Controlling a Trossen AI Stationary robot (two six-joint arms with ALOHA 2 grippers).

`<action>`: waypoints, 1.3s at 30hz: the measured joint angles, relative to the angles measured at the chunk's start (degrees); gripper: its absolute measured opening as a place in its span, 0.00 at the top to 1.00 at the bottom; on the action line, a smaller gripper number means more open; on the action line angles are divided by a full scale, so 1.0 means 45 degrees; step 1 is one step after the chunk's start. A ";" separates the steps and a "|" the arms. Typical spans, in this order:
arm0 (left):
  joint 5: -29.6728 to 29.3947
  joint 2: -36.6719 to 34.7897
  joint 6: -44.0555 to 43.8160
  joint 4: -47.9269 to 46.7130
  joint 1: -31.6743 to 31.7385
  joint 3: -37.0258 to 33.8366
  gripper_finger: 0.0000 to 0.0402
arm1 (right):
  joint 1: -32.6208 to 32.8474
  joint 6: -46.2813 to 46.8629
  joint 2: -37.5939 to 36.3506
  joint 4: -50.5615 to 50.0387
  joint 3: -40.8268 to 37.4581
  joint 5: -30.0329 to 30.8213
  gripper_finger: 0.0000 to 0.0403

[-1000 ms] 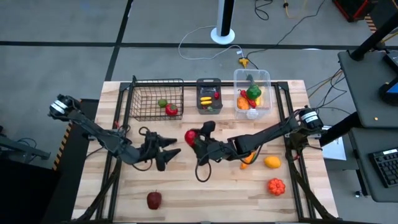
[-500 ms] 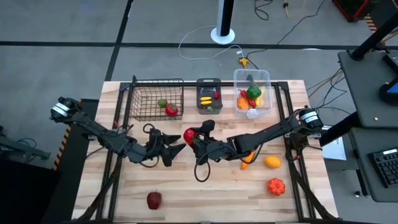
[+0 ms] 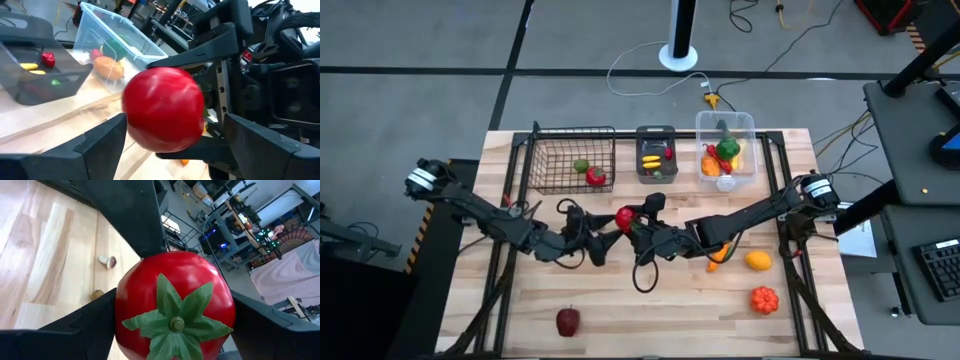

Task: Sort produce into baskets
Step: Put the tomato into the black basket

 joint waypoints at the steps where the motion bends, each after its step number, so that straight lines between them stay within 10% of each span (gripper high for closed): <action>1: -0.0004 0.0068 0.0134 -0.0002 0.0002 0.0069 0.22 | 0.0000 0.0000 0.0000 -0.0004 0.0000 0.0010 0.22; 39: 0.1154 0.0987 0.0525 0.0051 0.0925 0.0579 0.21 | 0.0005 -0.0087 0.0000 -0.0194 -0.0039 -0.0175 0.21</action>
